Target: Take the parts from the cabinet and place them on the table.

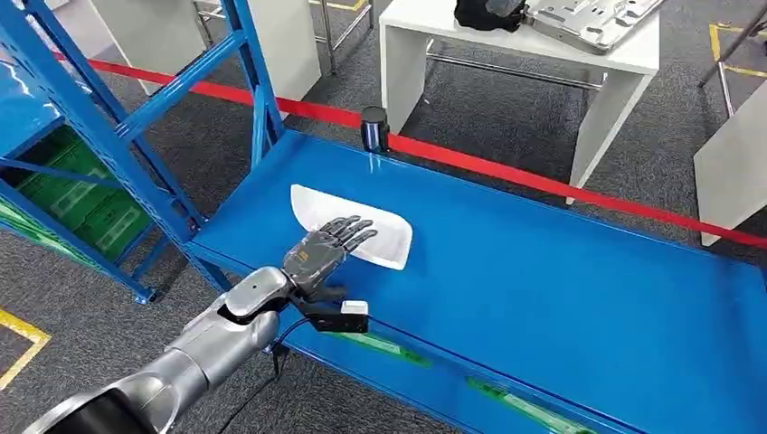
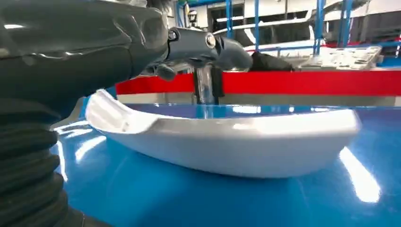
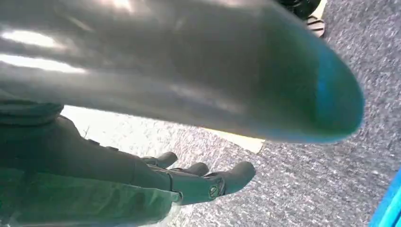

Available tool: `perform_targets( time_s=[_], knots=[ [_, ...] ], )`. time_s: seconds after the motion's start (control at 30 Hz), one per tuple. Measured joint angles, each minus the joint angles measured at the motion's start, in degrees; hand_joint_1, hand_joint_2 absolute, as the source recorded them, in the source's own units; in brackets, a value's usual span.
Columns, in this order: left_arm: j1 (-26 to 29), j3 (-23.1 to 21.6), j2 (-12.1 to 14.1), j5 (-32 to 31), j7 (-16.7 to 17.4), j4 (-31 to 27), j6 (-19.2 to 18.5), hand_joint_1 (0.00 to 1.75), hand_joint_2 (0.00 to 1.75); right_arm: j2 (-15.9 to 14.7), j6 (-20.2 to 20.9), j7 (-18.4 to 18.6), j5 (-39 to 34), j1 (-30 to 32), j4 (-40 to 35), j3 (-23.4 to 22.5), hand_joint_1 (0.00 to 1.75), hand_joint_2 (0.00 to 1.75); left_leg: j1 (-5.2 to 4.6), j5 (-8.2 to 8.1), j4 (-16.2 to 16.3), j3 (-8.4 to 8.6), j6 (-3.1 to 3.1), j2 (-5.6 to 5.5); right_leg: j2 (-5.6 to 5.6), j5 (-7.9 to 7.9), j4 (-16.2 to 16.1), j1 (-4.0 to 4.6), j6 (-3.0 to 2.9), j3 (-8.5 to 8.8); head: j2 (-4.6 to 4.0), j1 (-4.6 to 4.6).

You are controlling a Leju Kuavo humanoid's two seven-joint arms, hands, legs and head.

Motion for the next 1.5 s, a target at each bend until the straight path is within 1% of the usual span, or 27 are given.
perform_targets(
  time_s=[0.07, 0.13, 0.17, 0.2, 0.27, 0.33, 0.37, 0.47, 0.53, 0.57, 0.63, 0.67, 0.7, 0.77, 0.83, 0.9, 0.97, 1.03, 1.1, 1.17, 1.2, 1.23, 1.3, 1.33, 1.37, 1.4, 1.5],
  knots=[
    [-0.5, -0.1, -0.1, 0.0, -0.3, 0.9, -0.6, 0.0, 1.75, 0.0, 0.0, 0.0, 0.1, 0.0, 0.0, 0.0, 0.0, 0.0, 0.3, -2.99, 4.3, -1.98, -0.96, -0.04, 0.05, 0.06, 0.0, 0.07, -0.35, 0.04, 0.0, -0.22],
    [-1.0, -0.3, -0.1, -0.1, -0.6, 2.1, -0.9, 0.0, 1.75, -0.1, 0.0, 0.0, 0.2, 0.0, 0.0, 0.0, 0.0, 0.0, 0.67, -6.99, 13.2, -6.05, -1.49, -0.02, 0.05, 0.02, 0.0, 0.15, -0.44, -0.04, 0.0, -0.2],
    [-1.2, -0.5, -0.2, -0.1, -0.9, 3.0, -1.1, 0.0, 1.75, -0.1, 0.0, 0.2, 0.2, 0.0, 0.0, 0.0, 0.0, 0.0, 0.81, -8.33, 17.5, -8.12, -1.61, -0.02, 0.05, 0.01, 0.0, 0.22, -0.45, -0.04, 0.0, -0.17],
    [-1.4, -0.7, -0.3, -0.1, -1.1, 3.9, -1.3, 0.0, 1.75, -0.2, 0.0, 0.3, 0.3, 0.0, 0.0, 0.0, 0.0, 0.0, 0.85, -8.09, 18.6, -8.7, -1.53, -0.01, 0.1, 0.01, 0.0, 0.29, -0.45, -0.03, 0.0, -0.2],
    [-2.7, -1.1, -0.5, -0.7, -1.2, 5.1, -1.5, 0.0, 1.75, -0.2, 0.0, 0.3, 0.3, 0.0, 0.0, 0.0, 0.0, 0.0, 0.8, -3.84, 12.0, -5.74, -0.92, -0.05, 0.17, 0.01, 0.0, 0.53, -0.45, 0.12, 0.0, -0.2],
    [-4.3, -1.6, -0.8, -1.2, -1.2, 6.3, -1.8, 0.0, 1.75, -0.2, 0.1, 0.3, 0.3, -0.1, 0.0, 0.0, 0.0, 0.0, 0.31, 0.36, 1.5, -0.39, 0.66, -0.17, 0.25, 0.02, 0.0, 0.54, -0.43, 0.24, 0.0, -0.17],
    [-4.9, -1.7, -0.8, -1.5, -1.2, 6.6, -2.0, 0.0, 1.75, 0.2, 0.2, 0.3, 0.3, -0.2, -0.1, 0.0, 0.0, 0.0, 0.12, -0.63, 0.3, 0.32, 0.93, 0.08, 0.24, 0.08, 0.0, 0.94, -0.31, 0.09, 0.0, 0.02],
    [-5.9, -2.8, -1.3, -2.7, -0.9, 8.5, -2.0, 0.0, 1.75, 0.0, 0.5, 0.3, 0.4, -0.2, 0.0, 0.0, 0.0, 0.0, -0.5, -0.4, -0.1, 0.17, 1.13, 0.23, 0.13, 0.36, -0.3, 0.53, 0.24, 0.09, 0.0, -0.15],
    [-6.5, -3.2, -1.6, -3.1, -0.9, 9.2, -1.9, 0.0, 1.75, -0.2, 0.5, 0.2, 0.4, 0.0, 0.0, 0.0, 0.0, 0.0, 0.19, 0.92, -2.0, 1.49, 1.24, 0.5, -0.02, 0.09, 0.3, 0.7, 0.63, -0.42, 0.0, -0.09],
    [-7.0, -3.5, -1.9, -3.4, -0.8, 9.8, -1.7, 0.0, 1.75, -0.3, 0.6, 0.0, 0.4, 0.1, 0.0, 0.0, 0.0, 0.0, 0.13, 1.21, -2.7, 1.65, 1.53, 0.36, 0.0, -1.02, 2.1, 0.78, 0.58, -1.32, 0.0, 0.07],
    [-7.5, -4.6, -2.2, -4.1, -0.7, 10.9, -1.4, 0.0, 1.75, -0.6, 0.7, -0.1, 0.4, 0.3, 0.0, 0.0, 0.0, 0.0, 0.07, 1.41, -2.6, 1.3, 1.86, 0.28, -0.02, -4.73, 10.7, 0.75, 0.0, -5.53, 0.0, 0.2],
    [-7.4, -4.9, -2.1, -4.2, -0.6, 11.1, -1.3, 0.82, 1.75, -0.8, 0.7, -0.2, 0.4, 0.5, 0.0, 0.0, 0.0, 0.0, -0.02, 1.39, -2.6, 1.23, 1.87, 0.28, -0.02, -5.82, 14.5, 0.73, 0.05, -7.32, 0.0, 0.13],
    [-7.4, -5.0, -2.1, -4.4, -0.6, 11.3, -0.9, 1.43, 1.75, -0.9, 0.8, -0.3, 0.5, 0.8, 0.0, 0.0, 0.0, 0.0, -0.04, 1.37, -2.5, 1.19, 1.85, 0.24, -0.04, -5.94, 16.3, 0.67, 0.39, -8.24, 0.0, 0.18],
    [-7.4, -5.7, -2.0, -4.8, -0.4, 11.6, -0.5, 1.62, 1.75, -1.2, 0.9, -0.5, 0.7, 1.2, 0.0, 0.0, 0.0, 0.0, 0.01, 1.18, -2.1, 1.17, 1.65, 0.09, -0.1, -3.29, 11.4, 0.34, 1.59, -5.97, 0.0, 0.2],
    [-7.4, -5.9, -1.8, -4.9, -0.2, 11.8, -0.3, 1.55, 1.75, -1.5, 0.9, -0.8, 0.7, 1.2, 0.0, 0.0, 0.0, 0.0, 0.12, 0.54, -0.9, 0.79, 1.02, 0.07, -0.32, 0.21, 1.7, -0.18, 2.72, -1.2, 0.0, 0.22],
    [-7.5, -6.1, -1.6, -4.9, 0.0, 12.0, -0.1, 1.41, 1.75, -1.5, 0.9, -1.0, 0.8, 1.2, 0.0, 0.0, 0.0, 0.0, -0.39, -0.17, 0.6, -0.24, 0.32, 0.06, -0.02, -0.21, 0.8, -0.04, 1.36, -0.95, 0.0, 0.22],
    [-7.4, -6.4, -1.4, -5.0, 0.0, 12.0, 0.1, 1.27, 1.75, -1.5, 0.9, -1.1, 0.9, 1.3, 0.0, 0.0, 0.0, 0.0, -0.28, -0.07, 0.4, -0.31, 0.11, 0.01, -0.04, -0.28, 1.1, 0.34, 0.66, -1.09, 0.0, 0.13],
    [-7.4, -6.6, -1.2, -5.0, 0.0, 12.0, 0.4, 1.33, 1.75, -1.5, 0.9, -1.2, 0.9, 1.2, 0.0, 0.0, 0.0, 0.0, 0.12, -0.42, 0.8, -0.52, -0.35, 0.0, -0.02, -0.02, 0.9, -0.1, 0.02, -1.0, 0.0, 0.11],
    [-7.5, -6.7, -0.8, -5.0, 0.0, 12.0, 0.6, 1.33, 1.75, -1.6, 0.9, -1.3, 1.0, 1.2, 0.0, 0.0, 0.0, 0.0, 0.32, -3.9, 6.0, -2.66, -1.23, -0.04, 0.04, 0.02, 0.9, -0.09, -0.46, -0.96, 0.0, -0.07],
    [-7.3, -6.8, -0.6, -4.9, 0.1, 12.1, 1.0, 1.33, 1.75, -1.6, 0.9, -1.3, 1.1, 1.2, 0.0, 0.0, 0.0, 0.0, 0.64, -8.09, 15.5, -7.12, -1.69, -0.03, 0.02, -0.04, 0.9, 0.06, -0.52, -0.99, 0.0, -0.07],
    [-7.3, -6.9, -0.6, -4.9, 0.1, 12.1, 1.1, 1.33, 1.75, -1.6, 0.9, -1.3, 1.2, 1.2, 0.0, 0.0, 0.0, 0.0, 0.75, -8.81, 18.5, -8.62, -1.74, -0.02, 0.02, -0.04, 0.9, 0.12, -0.53, -0.99, 0.0, -0.07],
    [-7.3, -6.9, -0.5, -4.9, 0.1, 12.1, 1.3, 1.33, 1.75, -1.6, 0.9, -1.3, 1.2, 1.2, 0.0, 0.0, 0.0, 0.0, 0.79, -8.12, 18.7, -8.85, -1.61, -0.03, 0.04, -0.04, 0.9, 0.21, -0.53, -0.94, 0.0, -0.09],
    [-7.5, -6.9, -0.4, -5.0, 0.2, 12.1, 1.4, 1.33, 1.75, -1.6, 0.9, -1.3, 1.2, 1.1, 0.0, 0.0, 0.0, 0.0, 0.66, -3.84, 11.4, -5.37, -0.83, -0.07, 0.2, -0.04, 0.9, 0.53, -0.53, -0.8, 0.0, -0.09],
    [-7.7, -6.9, -0.4, -4.9, 0.2, 12.1, 1.5, 1.33, 1.75, -1.6, 0.9, -1.3, 1.2, 1.1, 0.0, 0.0, 0.0, 0.0, 0.47, -1.69, 6.4, -2.79, -0.03, -0.1, 0.28, -0.03, 0.9, 0.7, -0.52, -0.69, 0.0, -0.09],
    [-8.0, -6.9, -0.4, -4.9, 0.2, 12.1, 1.5, 1.33, 1.75, -1.3, 0.9, -1.3, 1.2, 1.1, 0.0, 0.0, 0.0, 0.0, -0.17, -0.35, 1.5, -0.15, 1.32, -0.15, 0.29, -0.01, 0.8, 0.3, -0.49, -0.63, 0.0, -0.02],
    [-8.2, -6.9, -0.4, -5.0, 0.2, 12.1, 1.5, 1.33, 1.75, -1.2, 1.0, -1.3, 1.2, 1.0, 0.0, 0.0, 0.0, 0.0, -0.35, -0.83, 0.9, 0.07, 1.46, 0.35, 0.32, 0.03, 0.8, 0.89, -0.4, -0.65, 0.0, 0.15],
    [-8.3, -7.1, -0.3, -5.0, 0.2, 12.1, 1.5, 1.33, 1.75, -1.2, 1.0, -1.4, 1.2, 1.0, 0.0, 0.1, 0.0, 0.0, -0.89, -0.6, 0.5, 0.1, 1.75, 0.35, 0.23, 0.38, 0.4, 0.4, 0.21, -0.54, 0.0, -0.15]
  ],
)
